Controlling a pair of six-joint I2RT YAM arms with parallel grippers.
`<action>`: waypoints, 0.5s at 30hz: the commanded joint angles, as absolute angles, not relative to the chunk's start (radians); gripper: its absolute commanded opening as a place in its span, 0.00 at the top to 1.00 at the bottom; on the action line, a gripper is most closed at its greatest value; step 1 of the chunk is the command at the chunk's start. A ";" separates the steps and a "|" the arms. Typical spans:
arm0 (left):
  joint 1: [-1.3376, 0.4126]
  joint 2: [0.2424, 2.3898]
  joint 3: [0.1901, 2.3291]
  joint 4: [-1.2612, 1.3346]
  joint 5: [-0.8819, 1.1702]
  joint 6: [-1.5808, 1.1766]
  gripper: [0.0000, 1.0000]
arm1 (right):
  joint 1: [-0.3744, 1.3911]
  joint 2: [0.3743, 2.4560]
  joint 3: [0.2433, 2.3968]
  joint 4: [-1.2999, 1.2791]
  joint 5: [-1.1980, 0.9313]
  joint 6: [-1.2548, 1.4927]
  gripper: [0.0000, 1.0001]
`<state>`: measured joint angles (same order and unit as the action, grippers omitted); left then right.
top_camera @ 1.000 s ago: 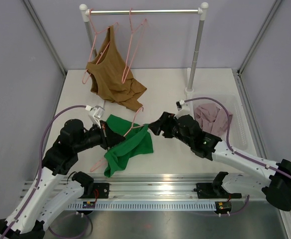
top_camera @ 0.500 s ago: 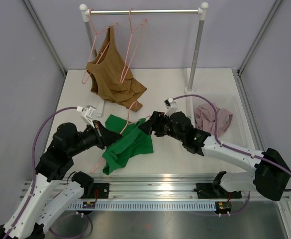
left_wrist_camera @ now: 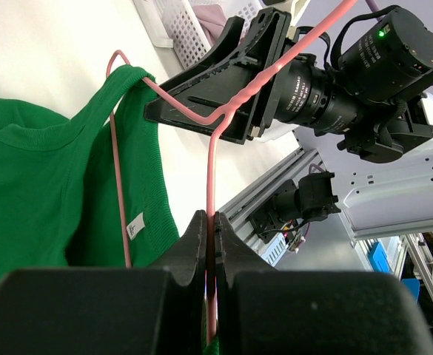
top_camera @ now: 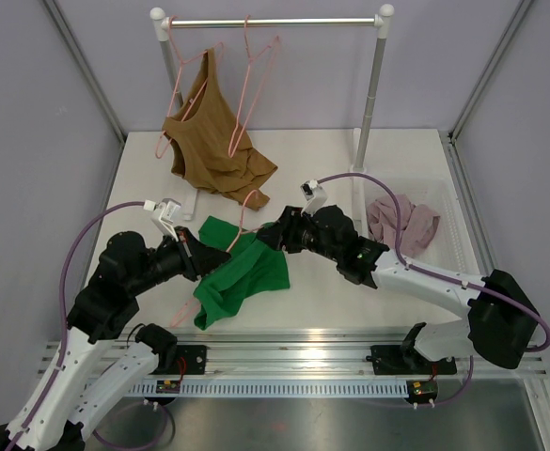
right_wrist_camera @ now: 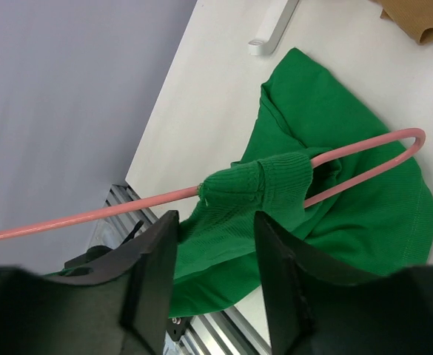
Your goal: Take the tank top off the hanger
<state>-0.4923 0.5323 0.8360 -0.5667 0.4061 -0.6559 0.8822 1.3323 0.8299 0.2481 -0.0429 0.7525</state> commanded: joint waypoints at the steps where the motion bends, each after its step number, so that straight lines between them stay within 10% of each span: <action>1: -0.499 0.526 0.885 -0.499 0.402 -0.666 1.00 | 0.891 1.335 0.865 0.279 -0.006 0.729 0.50; 6: -0.499 0.526 0.884 -0.503 0.393 -0.664 1.00 | 0.891 1.336 0.864 0.255 0.038 0.713 0.71; 9: -0.499 0.526 0.884 -0.503 0.394 -0.664 1.00 | 0.891 1.335 0.859 0.239 0.067 0.710 1.00; 15: -0.499 0.537 0.885 -0.525 0.416 -0.629 1.00 | 0.890 1.328 0.871 0.151 0.188 0.666 1.00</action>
<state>-0.4923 0.5327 0.8360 -0.5705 0.3996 -0.6537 0.8837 1.3357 0.8307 0.2115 0.0620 0.7139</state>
